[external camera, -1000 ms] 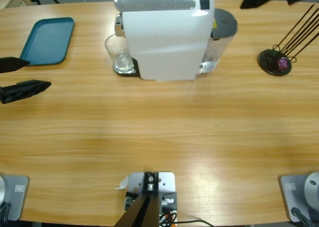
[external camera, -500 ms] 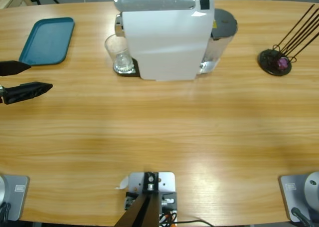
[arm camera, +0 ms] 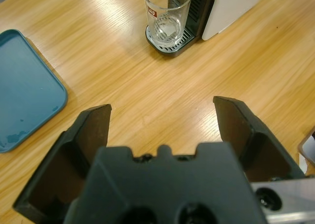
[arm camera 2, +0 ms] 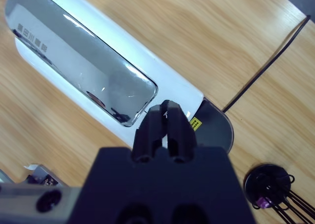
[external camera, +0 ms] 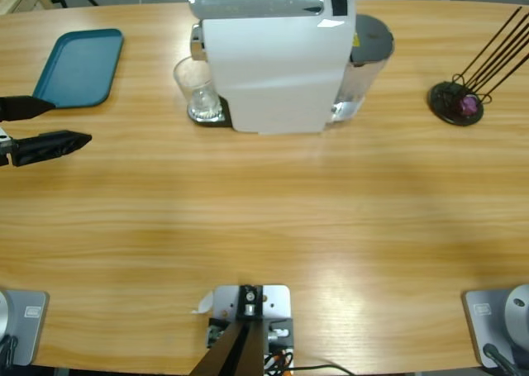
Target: Pour coffee
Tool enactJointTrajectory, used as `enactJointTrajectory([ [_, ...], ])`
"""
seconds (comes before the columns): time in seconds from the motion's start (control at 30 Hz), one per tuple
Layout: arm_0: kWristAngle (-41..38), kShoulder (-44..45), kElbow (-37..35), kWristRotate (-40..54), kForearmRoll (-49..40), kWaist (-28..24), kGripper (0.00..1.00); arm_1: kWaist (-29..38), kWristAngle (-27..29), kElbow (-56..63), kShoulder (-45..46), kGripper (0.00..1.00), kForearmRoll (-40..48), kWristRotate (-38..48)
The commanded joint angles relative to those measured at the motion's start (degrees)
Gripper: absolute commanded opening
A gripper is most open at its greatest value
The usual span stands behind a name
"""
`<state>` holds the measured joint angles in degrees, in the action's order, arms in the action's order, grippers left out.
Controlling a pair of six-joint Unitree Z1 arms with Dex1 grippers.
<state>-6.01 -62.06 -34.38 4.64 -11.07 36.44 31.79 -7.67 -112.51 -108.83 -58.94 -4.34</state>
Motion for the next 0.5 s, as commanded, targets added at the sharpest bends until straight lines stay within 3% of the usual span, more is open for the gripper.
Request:
enactJointTrajectory([
  [0.03, 0.91, -2.54, -0.33, -0.42, -0.97, 0.39, 0.908, -0.54, 1.71, 2.84, -1.72, 0.0, -0.74, -0.88],
  [0.5, 0.91, -2.63, -0.42, -0.42, -0.97, 0.39, 0.913, -0.91, 1.61, 6.04, -0.96, 0.0, -0.2, -1.2],
])
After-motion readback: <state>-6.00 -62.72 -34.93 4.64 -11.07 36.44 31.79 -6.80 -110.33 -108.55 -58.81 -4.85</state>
